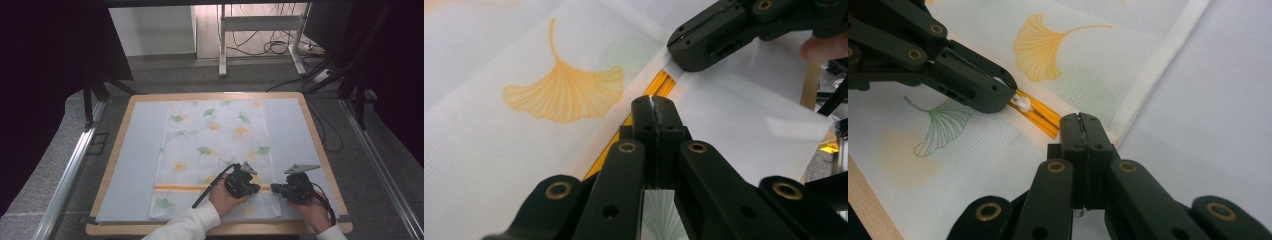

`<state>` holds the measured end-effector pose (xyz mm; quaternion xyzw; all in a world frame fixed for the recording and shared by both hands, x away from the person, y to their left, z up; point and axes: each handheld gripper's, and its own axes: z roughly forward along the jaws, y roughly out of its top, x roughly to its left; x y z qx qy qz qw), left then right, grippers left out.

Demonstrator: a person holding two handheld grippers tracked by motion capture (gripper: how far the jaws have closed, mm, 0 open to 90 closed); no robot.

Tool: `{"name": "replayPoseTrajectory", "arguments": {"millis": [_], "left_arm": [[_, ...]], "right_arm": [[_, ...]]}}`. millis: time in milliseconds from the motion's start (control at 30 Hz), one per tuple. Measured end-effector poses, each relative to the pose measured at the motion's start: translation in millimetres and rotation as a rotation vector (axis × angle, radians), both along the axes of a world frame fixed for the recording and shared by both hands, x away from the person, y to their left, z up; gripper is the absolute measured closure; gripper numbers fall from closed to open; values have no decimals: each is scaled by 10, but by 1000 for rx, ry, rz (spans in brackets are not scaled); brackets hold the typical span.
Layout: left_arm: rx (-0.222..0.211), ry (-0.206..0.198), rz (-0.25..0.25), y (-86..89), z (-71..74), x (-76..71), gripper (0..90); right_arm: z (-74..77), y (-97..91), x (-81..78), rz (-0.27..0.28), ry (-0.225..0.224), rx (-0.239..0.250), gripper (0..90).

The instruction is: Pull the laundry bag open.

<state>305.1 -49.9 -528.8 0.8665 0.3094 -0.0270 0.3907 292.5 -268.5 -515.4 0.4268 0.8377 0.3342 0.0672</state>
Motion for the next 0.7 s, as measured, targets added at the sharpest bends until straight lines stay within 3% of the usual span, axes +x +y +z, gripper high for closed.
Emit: {"name": "replayPoseTrajectory", "arguments": {"millis": [700], "left_arm": [[11, -12, 5, 218, -5, -23, 900]], "right_arm": [[0, -8, 8, 3, 5, 6, 899]]}}
